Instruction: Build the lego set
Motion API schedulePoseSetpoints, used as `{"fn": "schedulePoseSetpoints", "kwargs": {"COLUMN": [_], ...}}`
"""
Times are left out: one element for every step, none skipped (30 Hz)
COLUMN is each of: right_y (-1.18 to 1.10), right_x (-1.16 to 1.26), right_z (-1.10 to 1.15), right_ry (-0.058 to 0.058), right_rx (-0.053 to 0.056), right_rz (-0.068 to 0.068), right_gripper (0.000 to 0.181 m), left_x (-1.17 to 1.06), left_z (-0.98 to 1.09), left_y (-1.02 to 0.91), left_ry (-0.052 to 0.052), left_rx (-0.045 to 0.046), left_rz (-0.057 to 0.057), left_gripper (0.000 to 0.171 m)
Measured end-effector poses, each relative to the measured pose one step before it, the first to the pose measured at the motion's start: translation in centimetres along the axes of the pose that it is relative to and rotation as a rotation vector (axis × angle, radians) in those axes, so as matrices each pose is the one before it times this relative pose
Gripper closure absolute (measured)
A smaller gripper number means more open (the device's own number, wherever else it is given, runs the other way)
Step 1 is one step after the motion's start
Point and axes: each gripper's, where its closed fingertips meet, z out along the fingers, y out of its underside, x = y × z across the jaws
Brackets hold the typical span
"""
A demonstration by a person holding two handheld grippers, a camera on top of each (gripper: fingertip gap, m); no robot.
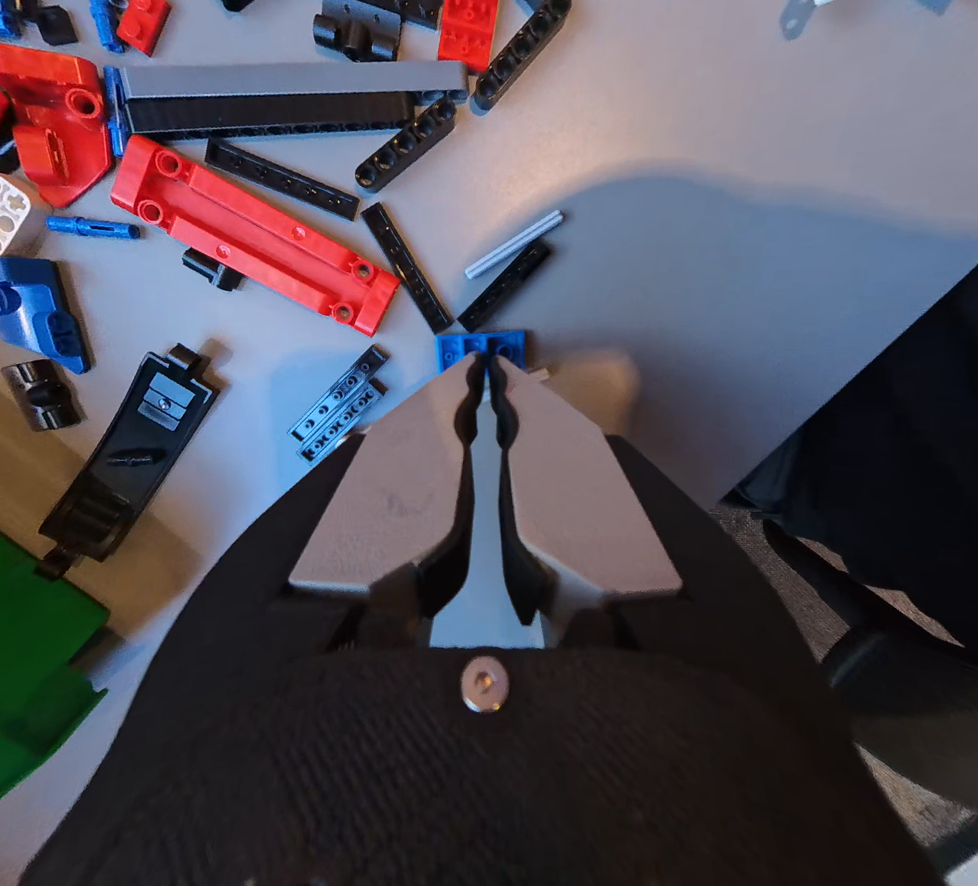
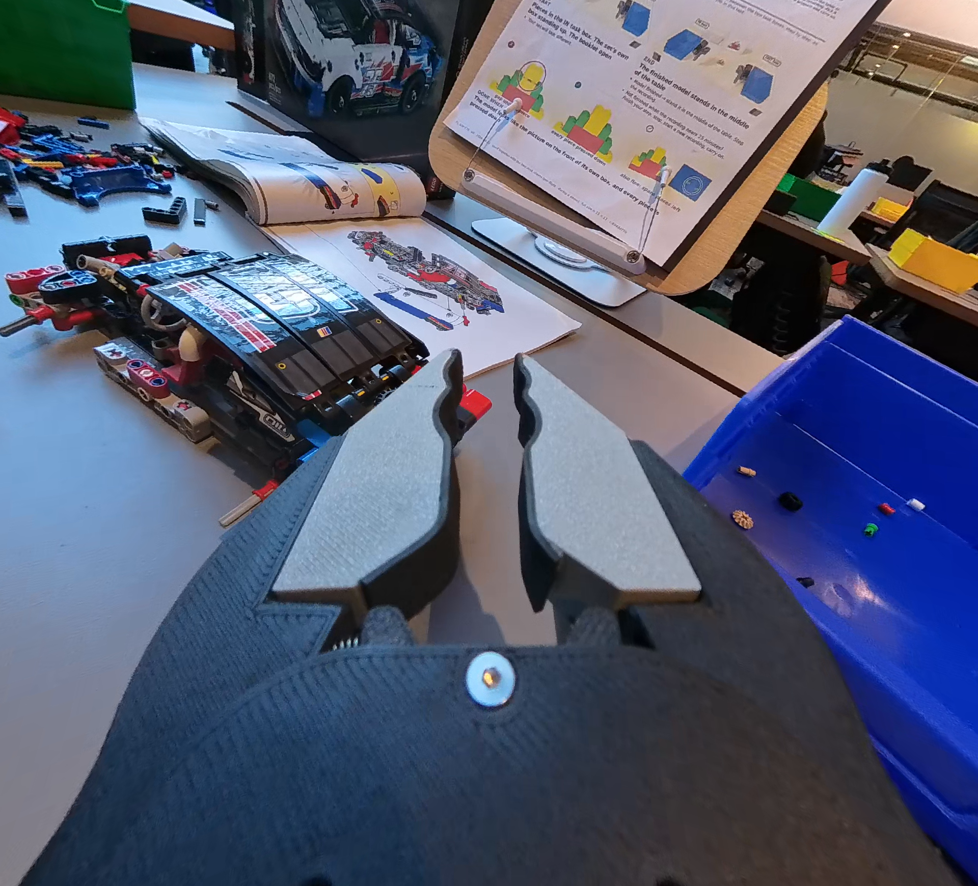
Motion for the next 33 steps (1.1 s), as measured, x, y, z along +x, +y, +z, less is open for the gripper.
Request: {"fn": "schedulePoseSetpoints", "kwargs": {"right_y": [-0.023,-0.008,-0.003,-0.016,-0.006,-0.011,0.000,0.022,0.008,0.018,0.005,0.016,0.003,0.021,-0.002,-0.021,-0.035,-0.030,-0.021,-0.017,-0.014,-0.002,-0.008,-0.008,-0.027,-0.035,-0.031,-0.010,0.003,-0.006,0.018,0.016,0.004], "right_x": [-0.004,-0.010,-0.010,-0.005,-0.010,0.001,-0.007,-0.010,-0.015,-0.006,-0.021,-0.012,-0.014,-0.012,-0.026,-0.016,0.006,0.018,0.025,0.008,0.014,0.001,0.003,-0.003,0.000,0.013,0.024,0.040,0.048,0.044,0.041,0.027,0.010], "right_z": [-0.013,-0.007,-0.009,-0.008,-0.016,-0.011,0.008,0.003,0.014,0.010,0.008,0.017,0.014,0.006,-0.004,-0.013,-0.015,-0.020,-0.014,-0.017,-0.010,-0.007,-0.005,-0.007,-0.024,-0.026,-0.026,-0.013,0.007,-0.002,0.005,0.010,-0.002], "right_ry": [-0.0006,-0.0011,-0.0011,-0.0010,-0.0008,-0.0007,-0.0007,-0.0008,-0.0005,-0.0005,-0.0008,-0.0005,-0.0001,-0.0002,-0.0005,-0.0002,0.0001,0.0002,-0.0001,-0.0010,-0.0014,-0.0010,-0.0009,-0.0008,-0.0003,0.0003,0.0005,0.0006,0.0009,0.0006,0.0005,0.0007,0.0008], "right_rx": [0.0013,0.0010,0.0006,0.0009,0.0007,0.0005,0.0001,-0.0008,-0.0009,-0.0008,-0.0007,-0.0008,-0.0008,-0.0012,-0.0004,0.0012,0.0021,0.0022,0.0019,0.0016,0.0014,0.0008,0.0004,0.0010,0.0016,0.0024,0.0024,0.0011,0.0008,0.0007,-0.0005,-0.0007,-0.0003], "right_rz": [0.0008,0.0011,0.0013,0.0011,0.0009,0.0009,0.0005,0.0004,0.0001,-0.0005,-0.0005,-0.0006,-0.0011,-0.0011,-0.0012,-0.0011,-0.0002,0.0011,0.0023,0.0030,0.0025,0.0018,0.0011,0.0008,0.0007,0.0010,0.0017,0.0026,0.0027,0.0022,0.0020,0.0014,0.0002], "right_gripper": [0.165,0.165,0.165,0.165,0.165,0.165,0.165,0.165,0.165,0.165,0.165,0.166,0.166,0.165,0.166,0.166,0.166,0.166,0.166,0.166,0.166,0.166,0.166,0.167,0.167,0.167,0.167,0.167,0.167,0.167,0.167,0.167,0.167], "left_x": [-0.025,-0.078,-0.065,-0.107,-0.233,-0.204,0.006,0.029,-0.109,-0.153,-0.020,0.053,-0.021,-0.108,-0.127,-0.031,-0.025,-0.107,-0.142,-0.090,-0.084,-0.320,-0.354,-0.232,-0.027,0.129,0.147,0.039,-0.112,-0.178,-0.176,-0.171,-0.209], "left_z": [0.018,0.008,0.006,-0.023,-0.077,-0.124,-0.140,-0.161,-0.172,-0.214,-0.281,-0.375,-0.417,-0.392,-0.304,-0.158,-0.005,0.102,0.159,0.232,0.296,0.324,0.348,0.318,0.226,0.092,-0.054,-0.182,-0.269,-0.339,-0.358,-0.360,-0.348], "left_y": [-0.100,-0.066,-0.058,-0.064,-0.152,-0.164,-0.123,-0.101,-0.109,-0.130,-0.257,-0.494,-0.552,-0.446,-0.225,0.009,0.222,0.256,0.189,0.199,0.311,0.374,0.449,0.399,0.202,-0.041,-0.208,-0.315,-0.366,-0.424,-0.491,-0.525,-0.523], "left_ry": [-0.0023,-0.0040,-0.0015,-0.0019,-0.0094,-0.0066,0.0075,0.0094,0.0010,-0.0009,0.0097,0.0149,0.0115,0.0067,0.0055,0.0107,0.0080,-0.0036,-0.0129,-0.0123,-0.0123,-0.0272,-0.0289,-0.0192,-0.0068,0.0043,0.0067,0.0010,-0.0065,-0.0103,-0.0097,-0.0086,-0.0105], "left_rx": [0.00700,0.00822,0.00970,0.01265,0.02107,0.02593,0.02421,0.02498,0.02816,0.03149,0.04173,0.05777,0.05949,0.04907,0.03051,0.00816,-0.01170,-0.01919,-0.01823,-0.02170,-0.03084,-0.03290,-0.03409,-0.02958,-0.01657,-0.00286,0.00480,0.00752,0.00634,0.00621,0.00780,0.00785,0.00787], "left_rz": [0.0002,0.0012,0.0007,-0.0010,-0.0007,0.0012,-0.0005,-0.0037,-0.0057,-0.0075,-0.0077,-0.0099,-0.0161,-0.0225,-0.0260,-0.0245,-0.0187,-0.0076,0.0033,0.0085,0.0094,0.0098,0.0103,0.0086,0.0043,0.0003,-0.0008,0.0021,0.0054,0.0085,0.0106,0.0109,0.0115], "left_gripper": [0.171,0.171,0.171,0.171,0.171,0.171,0.171,0.171,0.171,0.171,0.171,0.171,0.171,0.171,0.171,0.171,0.171,0.171,0.171,0.171,0.171,0.171,0.171,0.171,0.171,0.168,0.165,0.162,0.160,0.160,0.160,0.160,0.160]}}
